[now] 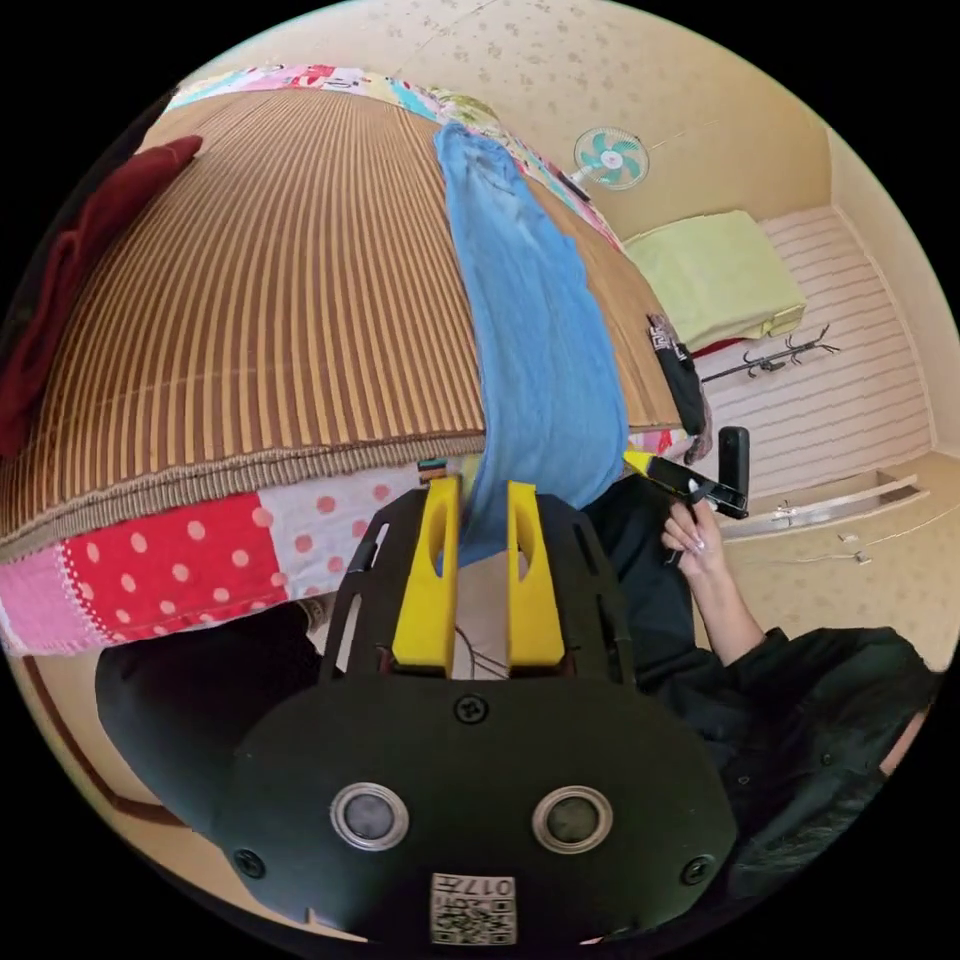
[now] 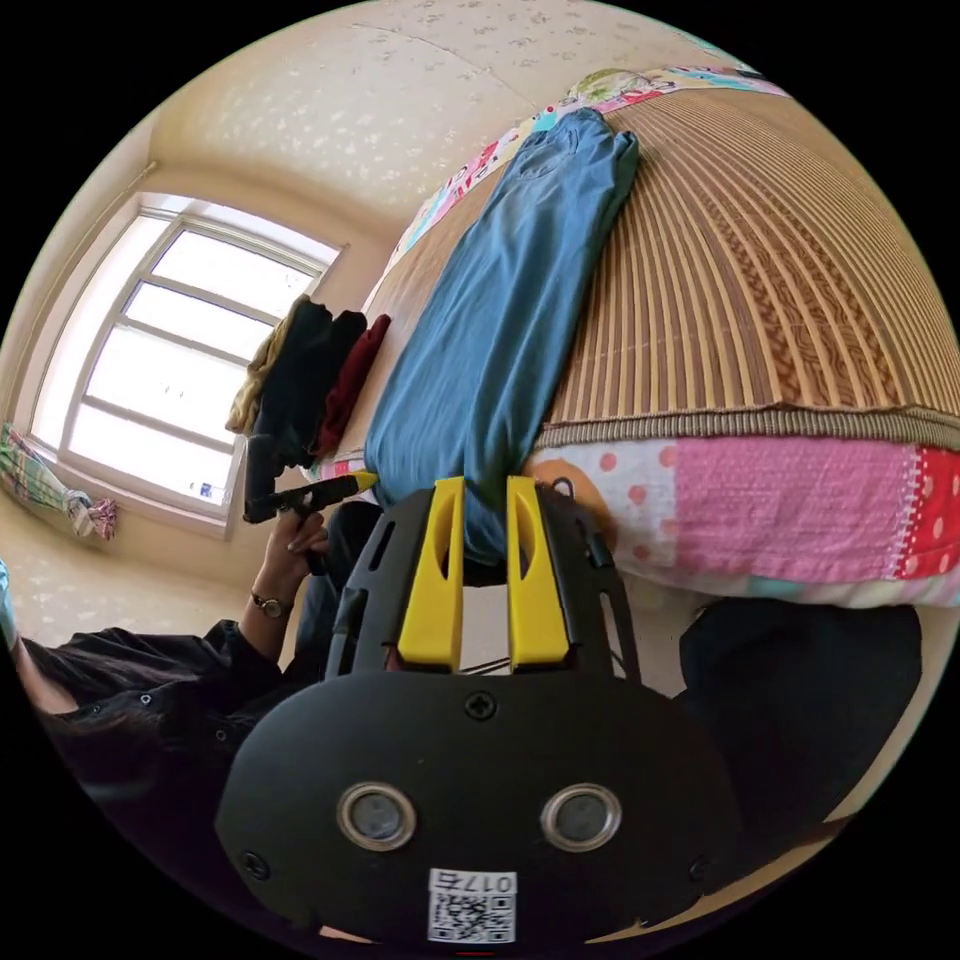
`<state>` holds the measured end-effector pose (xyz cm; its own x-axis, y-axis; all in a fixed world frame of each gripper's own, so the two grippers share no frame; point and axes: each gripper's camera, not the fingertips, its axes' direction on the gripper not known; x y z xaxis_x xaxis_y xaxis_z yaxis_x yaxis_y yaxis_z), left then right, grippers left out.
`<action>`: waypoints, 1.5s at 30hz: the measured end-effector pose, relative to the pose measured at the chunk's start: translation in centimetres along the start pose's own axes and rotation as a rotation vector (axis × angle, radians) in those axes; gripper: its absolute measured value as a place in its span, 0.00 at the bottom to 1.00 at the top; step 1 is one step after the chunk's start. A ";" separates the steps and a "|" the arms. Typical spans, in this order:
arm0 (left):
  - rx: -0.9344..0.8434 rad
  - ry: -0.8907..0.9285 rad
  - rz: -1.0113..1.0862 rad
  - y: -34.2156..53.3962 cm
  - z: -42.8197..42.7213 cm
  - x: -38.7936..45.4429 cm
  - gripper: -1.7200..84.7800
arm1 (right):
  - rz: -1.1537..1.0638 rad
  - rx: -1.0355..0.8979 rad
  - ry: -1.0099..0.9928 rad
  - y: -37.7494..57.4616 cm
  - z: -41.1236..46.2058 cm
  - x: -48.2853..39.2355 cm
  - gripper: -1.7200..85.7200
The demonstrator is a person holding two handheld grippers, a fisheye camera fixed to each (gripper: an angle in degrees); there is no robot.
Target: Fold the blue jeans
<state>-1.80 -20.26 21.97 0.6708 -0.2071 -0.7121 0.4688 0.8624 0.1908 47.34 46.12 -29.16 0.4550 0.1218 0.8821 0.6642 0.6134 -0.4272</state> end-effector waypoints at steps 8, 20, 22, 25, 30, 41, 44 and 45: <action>-0.353 0.073 0.066 5.7 2.6 0.8 0.04 | -0.050 -0.447 -0.079 3.6 -0.8 0.1 0.07; 0.018 0.149 0.156 3.0 -0.8 0.6 0.15 | -0.013 -0.004 -0.047 1.3 -5.0 2.5 0.16; 0.003 0.134 0.162 2.9 -0.4 0.6 0.14 | -0.026 -0.011 -0.067 1.6 -5.1 2.1 0.15; 0.011 0.214 0.170 3.7 -0.7 0.1 0.15 | -0.097 -0.019 -0.208 2.8 -5.4 1.7 0.12; 0.017 0.328 0.151 4.1 -0.2 -1.1 0.15 | -0.058 0.015 -0.160 3.2 -5.0 1.7 0.16; -0.026 0.337 0.163 5.6 0.5 -1.4 0.11 | -0.155 0.053 -0.245 5.7 -2.8 0.0 0.15; -0.038 0.410 0.134 6.2 1.3 -1.7 0.08 | -0.088 0.089 -0.278 6.7 -1.6 0.2 0.10; -0.044 0.392 0.114 6.5 1.4 -1.7 0.05 | -0.071 0.081 -0.306 7.0 -1.5 0.4 0.09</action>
<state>0.94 -14.93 25.34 0.4428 0.0754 -0.8934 0.3734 0.8904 0.2602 53.02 49.26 -32.11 0.2015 0.2976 0.9332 0.6329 0.6876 -0.3559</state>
